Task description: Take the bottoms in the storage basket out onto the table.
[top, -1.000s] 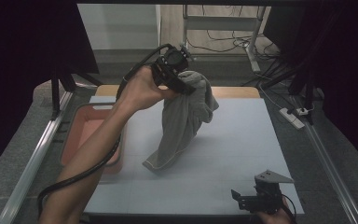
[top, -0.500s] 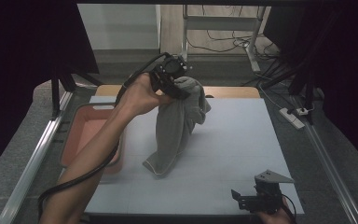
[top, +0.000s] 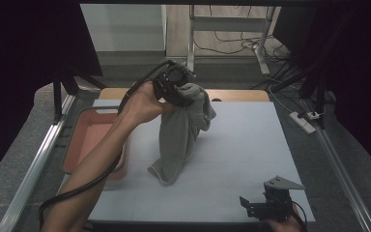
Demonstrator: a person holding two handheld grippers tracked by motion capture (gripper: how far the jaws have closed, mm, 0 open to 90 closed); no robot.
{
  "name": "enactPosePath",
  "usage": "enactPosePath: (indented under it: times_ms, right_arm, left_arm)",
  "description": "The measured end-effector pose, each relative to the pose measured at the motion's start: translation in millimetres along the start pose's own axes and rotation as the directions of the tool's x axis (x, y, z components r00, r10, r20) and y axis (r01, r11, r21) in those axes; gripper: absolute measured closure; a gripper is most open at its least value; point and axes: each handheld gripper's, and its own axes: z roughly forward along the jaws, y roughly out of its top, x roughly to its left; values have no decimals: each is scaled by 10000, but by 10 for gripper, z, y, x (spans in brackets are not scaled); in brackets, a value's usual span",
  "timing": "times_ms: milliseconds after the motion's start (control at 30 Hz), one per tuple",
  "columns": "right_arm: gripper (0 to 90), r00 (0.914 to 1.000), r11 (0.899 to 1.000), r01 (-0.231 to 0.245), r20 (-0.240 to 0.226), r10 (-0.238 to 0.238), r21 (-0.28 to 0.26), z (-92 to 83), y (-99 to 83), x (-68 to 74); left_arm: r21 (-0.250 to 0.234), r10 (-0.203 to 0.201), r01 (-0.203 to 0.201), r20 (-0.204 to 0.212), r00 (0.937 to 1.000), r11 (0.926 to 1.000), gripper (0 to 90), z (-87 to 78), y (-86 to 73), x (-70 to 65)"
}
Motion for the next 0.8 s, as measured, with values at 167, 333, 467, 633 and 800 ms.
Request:
enactPosePath:
  times_ms: [167, 333, 467, 633, 800]
  right_arm:
    - [0, 10000, 10000, 12, -1, -12, -9, 1, 0, -2]
    - [0, 10000, 10000, 34, 11, -34, 5, 2, 1, -1]
    - [0, 10000, 10000, 44, 0, -44, 11, 2, 1, -1]
    - [0, 10000, 10000, 70, -3, -70, 18, 3, 1, -1]
    - [0, 10000, 10000, 52, -4, -52, 28, 3, 1, 0]
  left_arm:
    - [45, 42, -41, -32, 10000, 10000, 532, 53, -65, 10]
    - [61, 72, -71, -70, 10000, 10000, 530, 111, -133, 3]
    - [59, 148, -147, -112, 9998, 9999, 529, 156, -191, -8]
    - [95, 138, -137, -55, 9999, 9999, 528, 223, -263, -17]
    - [110, -24, 24, 57, 10000, 9999, 526, 304, -345, -13]
